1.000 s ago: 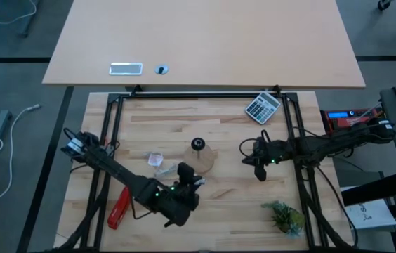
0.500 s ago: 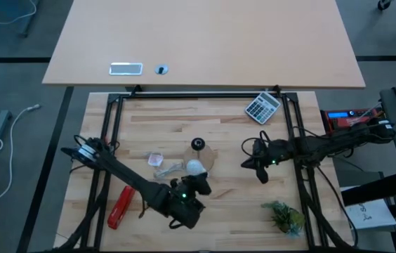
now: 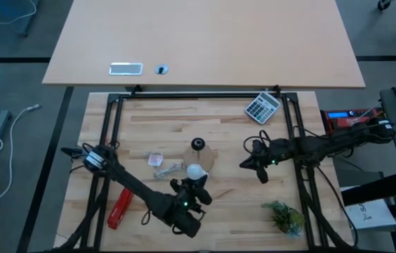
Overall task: Screw lightbulb
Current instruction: Insert the lightbulb into the brown lamp
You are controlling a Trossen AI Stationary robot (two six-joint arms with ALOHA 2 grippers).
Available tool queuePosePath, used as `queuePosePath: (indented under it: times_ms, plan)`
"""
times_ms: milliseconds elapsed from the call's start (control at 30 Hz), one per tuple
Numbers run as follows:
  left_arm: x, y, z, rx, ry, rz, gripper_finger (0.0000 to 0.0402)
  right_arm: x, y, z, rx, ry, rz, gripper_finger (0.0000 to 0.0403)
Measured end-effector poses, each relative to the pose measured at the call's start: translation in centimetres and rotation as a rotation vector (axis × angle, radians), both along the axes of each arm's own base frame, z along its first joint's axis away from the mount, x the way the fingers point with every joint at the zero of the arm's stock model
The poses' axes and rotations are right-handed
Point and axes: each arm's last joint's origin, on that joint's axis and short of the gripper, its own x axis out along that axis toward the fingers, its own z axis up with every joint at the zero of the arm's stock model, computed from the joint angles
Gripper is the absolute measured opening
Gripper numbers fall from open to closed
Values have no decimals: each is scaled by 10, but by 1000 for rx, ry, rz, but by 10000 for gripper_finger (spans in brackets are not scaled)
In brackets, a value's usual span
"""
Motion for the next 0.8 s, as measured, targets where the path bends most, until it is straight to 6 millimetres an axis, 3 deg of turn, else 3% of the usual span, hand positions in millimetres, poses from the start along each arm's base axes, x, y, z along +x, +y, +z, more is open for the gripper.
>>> queuePosePath:
  times_ms: [100,233,533,633,800]
  plan:
    - [-1,4,3,9,-18,20,131,0,0,0,0,2,0,9]
    - [-3,12,22,-7,-44,35,134,0,0,-1,-1,6,0,9]
    - [-27,29,97,-118,-225,49,133,0,0,-1,-2,8,-1,9]
    - [-36,42,122,-253,-414,95,139,0,0,-1,-4,8,-7,9]
    - [-50,65,154,-653,-855,193,139,0,0,-1,0,8,-10,9]
